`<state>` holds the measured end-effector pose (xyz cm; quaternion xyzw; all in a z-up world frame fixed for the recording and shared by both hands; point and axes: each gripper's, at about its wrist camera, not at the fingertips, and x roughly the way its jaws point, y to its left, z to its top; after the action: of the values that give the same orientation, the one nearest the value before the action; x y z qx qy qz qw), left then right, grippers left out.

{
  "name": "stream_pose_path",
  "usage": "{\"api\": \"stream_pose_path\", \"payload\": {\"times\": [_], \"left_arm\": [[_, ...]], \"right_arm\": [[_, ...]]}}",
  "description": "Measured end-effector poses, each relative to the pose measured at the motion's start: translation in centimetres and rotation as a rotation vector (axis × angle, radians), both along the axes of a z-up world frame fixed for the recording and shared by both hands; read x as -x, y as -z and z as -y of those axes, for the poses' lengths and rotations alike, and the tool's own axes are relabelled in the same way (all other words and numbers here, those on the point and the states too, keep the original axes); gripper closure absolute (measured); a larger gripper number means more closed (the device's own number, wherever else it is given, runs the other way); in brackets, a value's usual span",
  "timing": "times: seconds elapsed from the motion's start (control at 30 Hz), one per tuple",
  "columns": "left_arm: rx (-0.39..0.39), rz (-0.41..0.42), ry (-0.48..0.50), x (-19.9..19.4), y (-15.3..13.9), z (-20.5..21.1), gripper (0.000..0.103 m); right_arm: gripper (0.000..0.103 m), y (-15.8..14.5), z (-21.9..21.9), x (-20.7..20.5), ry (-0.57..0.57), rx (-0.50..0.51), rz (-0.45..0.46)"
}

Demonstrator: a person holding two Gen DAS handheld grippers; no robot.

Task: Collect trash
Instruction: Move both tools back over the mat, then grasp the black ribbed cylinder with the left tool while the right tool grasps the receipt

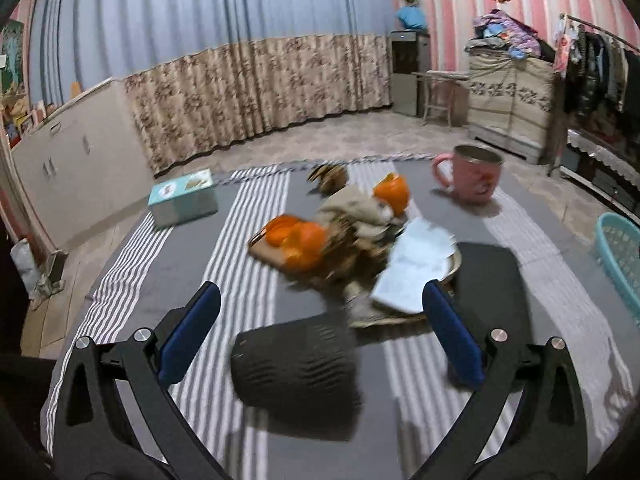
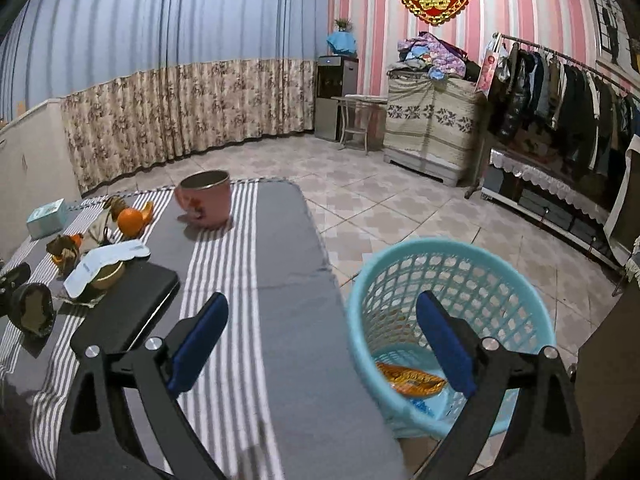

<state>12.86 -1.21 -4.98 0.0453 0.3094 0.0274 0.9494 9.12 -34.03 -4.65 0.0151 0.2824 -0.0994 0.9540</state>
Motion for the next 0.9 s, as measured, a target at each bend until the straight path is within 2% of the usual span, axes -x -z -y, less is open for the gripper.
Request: {"api": "stream_pose_path", "payload": {"times": [0.33, 0.5, 0.53, 0.6, 0.63, 0.73, 0.9], "left_arm": [[0.031, -0.086, -0.020, -0.6, 3.1, -2.3, 0.006], [0.061, -0.127, 0.007, -1.2, 3.5, -2.4, 0.006], [0.062, -0.133, 0.014, -1.3, 3.6, -2.4, 0.007], [0.063, -0.140, 0.033, -1.4, 3.7, -2.3, 0.024], [0.058, -0.149, 0.042, -1.6, 3.8, -2.2, 0.028], [0.054, -0.146, 0.055, -1.6, 3.9, -2.2, 0.028], [0.036, -0.085, 0.068, -1.7, 2.3, -3.1, 0.028]], "right_arm": [[0.010, 0.9, -0.8, -0.3, 0.004, -0.012, -0.048], [0.010, 0.9, -1.2, -0.5, -0.001, -0.011, -0.056], [0.010, 0.9, -1.2, -0.6, -0.002, -0.011, -0.058], [0.010, 1.0, -1.6, -0.8, -0.005, -0.007, -0.060], [0.010, 1.0, -1.8, -0.9, -0.005, -0.006, -0.061], [0.010, 1.0, -1.8, -1.0, -0.004, -0.025, -0.058], [0.010, 1.1, -3.9, -2.0, -0.026, -0.009, -0.071]]}}
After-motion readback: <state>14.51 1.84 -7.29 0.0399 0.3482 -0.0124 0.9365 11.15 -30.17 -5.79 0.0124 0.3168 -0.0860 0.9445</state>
